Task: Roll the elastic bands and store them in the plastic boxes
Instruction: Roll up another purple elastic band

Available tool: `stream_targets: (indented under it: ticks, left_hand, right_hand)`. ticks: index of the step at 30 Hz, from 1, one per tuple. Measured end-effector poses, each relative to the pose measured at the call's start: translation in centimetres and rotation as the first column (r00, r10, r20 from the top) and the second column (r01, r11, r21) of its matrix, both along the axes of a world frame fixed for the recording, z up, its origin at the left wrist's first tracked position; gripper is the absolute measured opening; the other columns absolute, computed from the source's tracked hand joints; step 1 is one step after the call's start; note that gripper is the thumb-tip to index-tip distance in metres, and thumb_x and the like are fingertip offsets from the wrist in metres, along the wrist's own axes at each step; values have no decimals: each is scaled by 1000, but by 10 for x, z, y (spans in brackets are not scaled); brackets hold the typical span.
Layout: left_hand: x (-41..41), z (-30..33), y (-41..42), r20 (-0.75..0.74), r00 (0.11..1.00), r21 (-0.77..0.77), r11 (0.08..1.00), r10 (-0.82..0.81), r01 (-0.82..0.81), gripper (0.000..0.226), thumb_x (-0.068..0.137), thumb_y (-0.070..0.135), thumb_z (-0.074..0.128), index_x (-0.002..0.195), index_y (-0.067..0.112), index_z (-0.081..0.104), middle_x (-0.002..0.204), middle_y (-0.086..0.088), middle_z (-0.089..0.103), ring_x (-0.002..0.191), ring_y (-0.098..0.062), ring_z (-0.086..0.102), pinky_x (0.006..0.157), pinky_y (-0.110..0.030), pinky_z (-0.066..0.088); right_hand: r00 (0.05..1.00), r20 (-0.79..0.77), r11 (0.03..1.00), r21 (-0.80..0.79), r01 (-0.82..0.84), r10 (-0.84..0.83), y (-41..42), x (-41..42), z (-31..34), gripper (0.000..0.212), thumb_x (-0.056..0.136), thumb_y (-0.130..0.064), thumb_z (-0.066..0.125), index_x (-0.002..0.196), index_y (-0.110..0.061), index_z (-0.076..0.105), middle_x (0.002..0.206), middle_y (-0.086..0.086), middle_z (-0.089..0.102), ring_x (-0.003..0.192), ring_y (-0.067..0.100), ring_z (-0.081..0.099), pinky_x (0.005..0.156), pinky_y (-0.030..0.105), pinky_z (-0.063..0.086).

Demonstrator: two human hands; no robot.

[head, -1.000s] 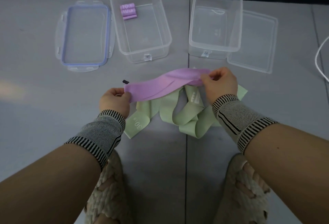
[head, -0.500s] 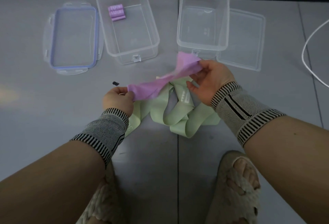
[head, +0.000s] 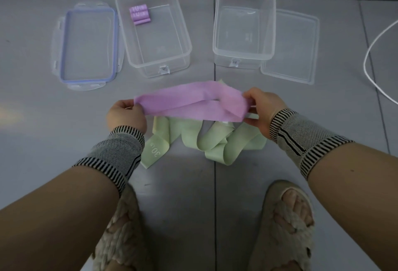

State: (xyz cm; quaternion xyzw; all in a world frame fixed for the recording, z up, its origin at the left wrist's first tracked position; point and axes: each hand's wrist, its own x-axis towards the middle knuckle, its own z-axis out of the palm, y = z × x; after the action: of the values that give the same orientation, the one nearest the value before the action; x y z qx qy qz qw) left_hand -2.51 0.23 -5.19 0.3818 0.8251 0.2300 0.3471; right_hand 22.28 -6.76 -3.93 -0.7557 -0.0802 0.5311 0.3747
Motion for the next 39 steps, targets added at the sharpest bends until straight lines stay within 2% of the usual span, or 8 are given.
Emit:
stream_targets:
  ticks: [5,9,15,21,25,29,36,39]
  left_hand:
    - [-11,0,5,72,995,23,997,66,-68,8,88,26,58,92,20,62,84,-2,68,70,-16,63,64,-26,47]
    - [-13,-1,4,136,990,51,997,46,-53,8,84,28,61,89,23,64,86,-4,72,75,-20,68,69,-33,55]
    - [-6,15,14,275,961,166,986,-39,-7,12,75,14,66,71,25,63,65,4,64,56,-8,57,61,-24,45]
    - [-1,14,-3,66,971,110,969,-228,220,3,84,20,63,82,22,64,61,4,48,50,-11,44,48,-21,36]
    - [6,12,-11,91,963,68,967,-252,247,8,84,16,60,78,20,61,61,0,55,48,-10,52,47,-19,40]
    - [13,16,-10,298,945,36,991,-137,132,20,87,12,49,70,15,58,74,-8,66,64,-17,67,59,-30,48]
    - [7,15,-5,119,961,114,965,-248,235,14,75,14,62,72,26,55,84,-7,67,80,-27,68,76,-46,56]
    - [6,17,-6,86,960,117,959,-268,257,20,82,6,56,84,26,58,83,2,60,85,-25,67,80,-39,55]
  right_hand:
    - [996,6,996,28,-88,88,-11,11,-3,13,85,-14,66,85,-6,56,87,15,60,82,31,61,67,39,56]
    - [908,374,976,27,-214,189,-10,16,-5,23,81,-20,70,67,-15,53,70,9,58,69,27,59,73,49,58]
    - [772,627,954,160,-254,100,1,23,11,26,81,-13,65,106,-21,64,87,-1,61,77,14,59,76,26,52]
    - [659,705,936,-20,-351,262,-15,17,-3,15,81,-5,60,82,-19,66,81,1,65,75,16,58,76,26,48]
    - [603,665,880,-187,-436,440,-21,8,-14,34,81,-17,64,115,-16,63,116,7,62,105,24,59,88,26,41]
    - [645,610,881,-225,-416,460,-18,-1,-16,43,86,-16,59,129,-13,53,128,9,57,115,26,55,94,28,39]
    - [812,500,949,-241,-203,300,-1,-7,-14,46,96,-25,46,138,-6,41,136,15,51,122,31,50,100,33,38]
    - [866,408,944,-269,-189,290,2,-9,-18,38,92,-23,48,117,4,58,118,22,62,109,38,59,97,43,48]
